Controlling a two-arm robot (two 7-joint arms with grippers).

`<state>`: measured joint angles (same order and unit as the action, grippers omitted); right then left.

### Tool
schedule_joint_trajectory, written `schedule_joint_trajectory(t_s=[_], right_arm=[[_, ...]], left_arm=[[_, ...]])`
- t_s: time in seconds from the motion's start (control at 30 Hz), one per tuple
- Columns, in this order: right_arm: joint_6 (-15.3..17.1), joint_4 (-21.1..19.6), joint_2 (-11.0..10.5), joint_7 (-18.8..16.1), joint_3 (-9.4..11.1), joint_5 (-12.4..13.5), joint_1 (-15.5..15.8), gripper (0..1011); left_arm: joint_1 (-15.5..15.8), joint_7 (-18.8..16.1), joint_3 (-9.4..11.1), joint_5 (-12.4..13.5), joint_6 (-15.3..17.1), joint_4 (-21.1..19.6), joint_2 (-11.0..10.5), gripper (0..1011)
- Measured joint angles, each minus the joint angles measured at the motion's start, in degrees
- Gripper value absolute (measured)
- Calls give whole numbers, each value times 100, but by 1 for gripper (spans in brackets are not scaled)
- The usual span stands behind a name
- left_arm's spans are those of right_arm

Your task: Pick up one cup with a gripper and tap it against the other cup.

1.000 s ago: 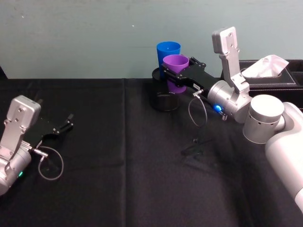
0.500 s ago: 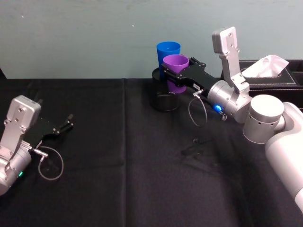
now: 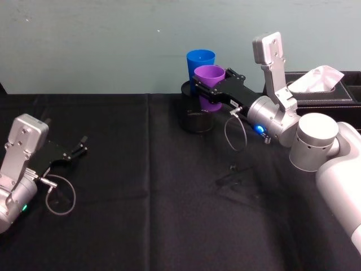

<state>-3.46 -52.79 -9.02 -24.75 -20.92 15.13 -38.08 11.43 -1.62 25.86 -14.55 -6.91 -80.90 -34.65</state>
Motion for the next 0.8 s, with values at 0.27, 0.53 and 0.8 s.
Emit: schedule_joint_trajectory(t_s=[0.27,0.53,0.8], right_arm=[[-32,-37,-15,-18,18,17,33,735],[-57,-602,-219,-234,74,197,430,736],[-121,-2235,-813,-368,107,762,1839,736]], left_arm=[[0,0,0,0,0,0,0,1000],[0,0,0,0,0,0,0,1000],[0,0,0,0,0,0,0,1000]])
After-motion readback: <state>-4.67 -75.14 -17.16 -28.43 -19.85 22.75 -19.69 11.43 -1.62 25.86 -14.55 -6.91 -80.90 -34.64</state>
